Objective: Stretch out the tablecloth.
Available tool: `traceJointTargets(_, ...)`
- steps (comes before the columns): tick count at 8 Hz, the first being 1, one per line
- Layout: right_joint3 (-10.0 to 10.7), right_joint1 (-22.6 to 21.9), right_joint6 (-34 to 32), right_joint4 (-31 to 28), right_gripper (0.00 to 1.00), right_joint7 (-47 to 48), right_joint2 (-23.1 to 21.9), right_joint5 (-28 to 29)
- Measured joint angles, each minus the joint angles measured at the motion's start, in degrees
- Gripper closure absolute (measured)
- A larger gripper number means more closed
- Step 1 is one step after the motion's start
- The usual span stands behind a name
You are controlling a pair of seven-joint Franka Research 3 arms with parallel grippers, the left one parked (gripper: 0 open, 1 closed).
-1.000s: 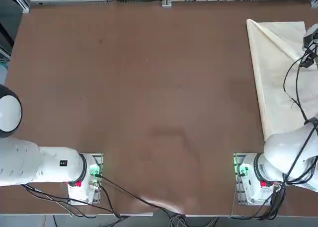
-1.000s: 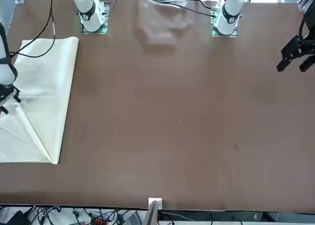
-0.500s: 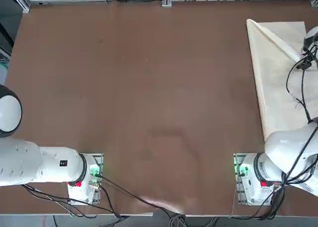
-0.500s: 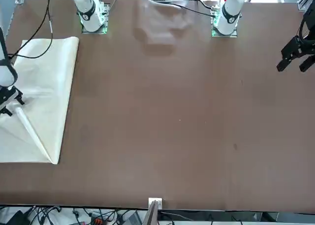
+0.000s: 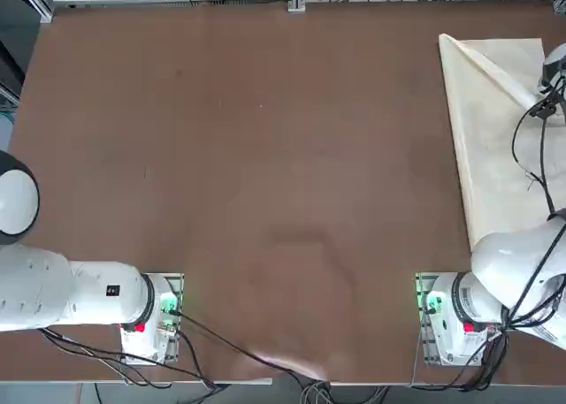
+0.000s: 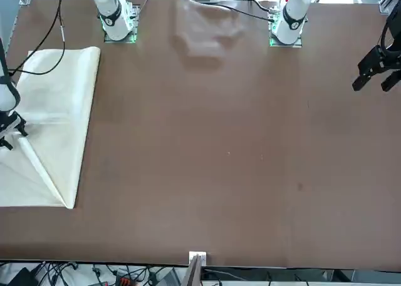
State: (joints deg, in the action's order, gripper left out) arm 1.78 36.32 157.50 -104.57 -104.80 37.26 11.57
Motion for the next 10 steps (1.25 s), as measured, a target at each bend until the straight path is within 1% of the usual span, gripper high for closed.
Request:
traceJointTargets(2, -0.2, 0.0, 0.0, 0.0, 0.59, 0.0, 0.0, 0.0)
traceJointTargets(3, -0.2, 0.0, 0.0, 0.1, 0.81, 0.0, 0.0, 0.0)
traceJointTargets(4, -0.2, 0.0, 0.0, 0.1, 0.86, 0.0, 0.0, 0.0)
traceJointTargets(5, -0.3, 0.0, 0.0, 0.3, 0.94, 0.1, 0.0, 0.3)
traceJointTargets(6, -0.5, 0.0, 0.0, 0.5, 0.98, 0.6, 0.0, 1.1)
traceJointTargets(9, -2.9, -0.1, -2.8, 1.6, 0.98, 6.6, 0.0, 4.6)
traceJointTargets(10, -4.2, -0.2, -3.7, 2.2, 0.98, 9.1, 0.0, 5.0)
